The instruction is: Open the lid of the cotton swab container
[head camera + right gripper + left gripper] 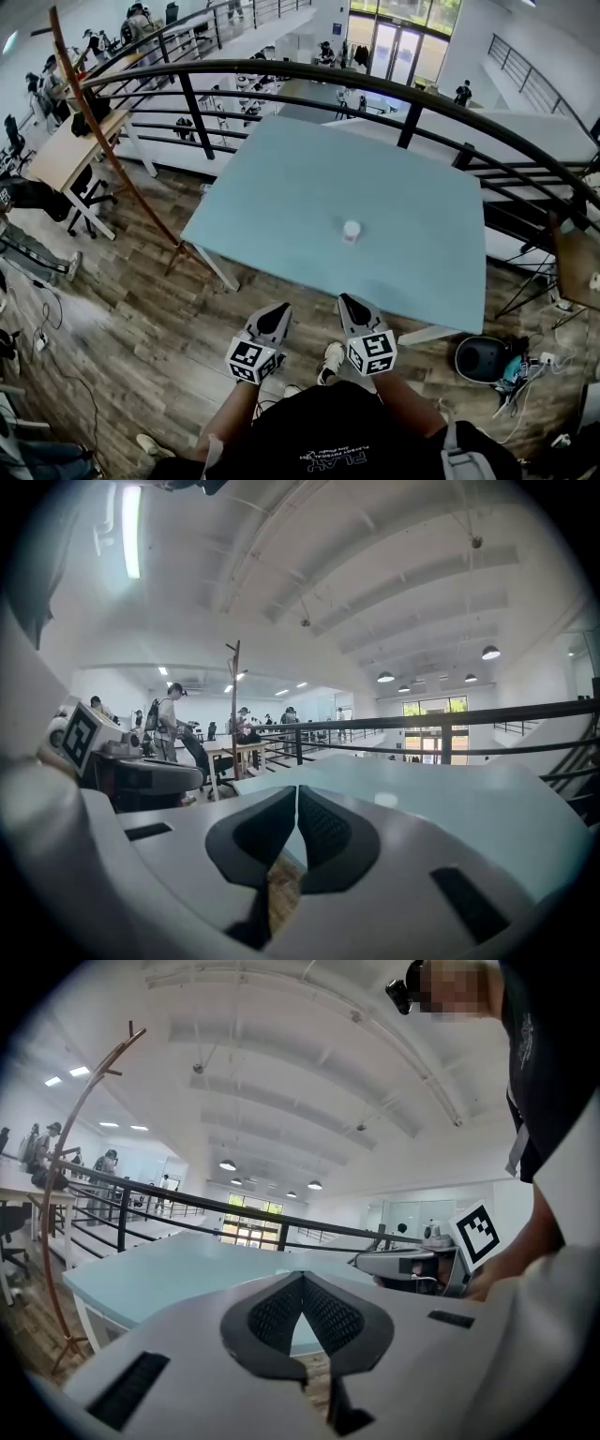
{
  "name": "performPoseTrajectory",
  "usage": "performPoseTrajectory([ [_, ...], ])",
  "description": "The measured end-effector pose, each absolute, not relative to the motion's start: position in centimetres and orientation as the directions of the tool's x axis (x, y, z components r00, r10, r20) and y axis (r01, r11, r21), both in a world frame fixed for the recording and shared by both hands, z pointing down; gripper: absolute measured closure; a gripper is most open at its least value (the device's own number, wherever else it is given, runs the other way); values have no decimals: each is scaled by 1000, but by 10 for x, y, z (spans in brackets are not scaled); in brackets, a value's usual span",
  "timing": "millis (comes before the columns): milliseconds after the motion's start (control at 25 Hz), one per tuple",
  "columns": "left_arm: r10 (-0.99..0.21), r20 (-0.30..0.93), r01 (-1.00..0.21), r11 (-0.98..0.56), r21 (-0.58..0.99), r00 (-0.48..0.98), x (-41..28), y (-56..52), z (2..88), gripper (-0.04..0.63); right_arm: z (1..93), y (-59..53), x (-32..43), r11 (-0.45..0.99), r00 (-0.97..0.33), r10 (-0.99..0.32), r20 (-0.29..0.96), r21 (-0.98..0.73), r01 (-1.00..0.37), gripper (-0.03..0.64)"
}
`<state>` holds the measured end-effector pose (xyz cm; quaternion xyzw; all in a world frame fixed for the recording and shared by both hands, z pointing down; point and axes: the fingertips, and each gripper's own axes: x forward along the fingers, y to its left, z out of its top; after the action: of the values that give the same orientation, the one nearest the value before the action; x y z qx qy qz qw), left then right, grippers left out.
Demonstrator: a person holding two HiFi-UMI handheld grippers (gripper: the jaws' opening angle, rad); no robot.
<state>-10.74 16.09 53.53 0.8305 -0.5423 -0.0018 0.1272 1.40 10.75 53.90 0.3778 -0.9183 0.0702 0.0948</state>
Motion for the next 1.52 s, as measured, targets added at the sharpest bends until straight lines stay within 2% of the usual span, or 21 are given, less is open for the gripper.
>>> performPoseTrajectory([
  [1080, -918, 189, -930, -311, 197, 348, -84, -2, 551, 583, 561, -55, 32, 742, -740, -627, 246, -101, -662, 594],
  [1520, -926, 203, -943, -289, 164, 319, -75, -22, 546, 583, 559, -82, 38, 762, -765, -605, 221, -119, -637, 594],
])
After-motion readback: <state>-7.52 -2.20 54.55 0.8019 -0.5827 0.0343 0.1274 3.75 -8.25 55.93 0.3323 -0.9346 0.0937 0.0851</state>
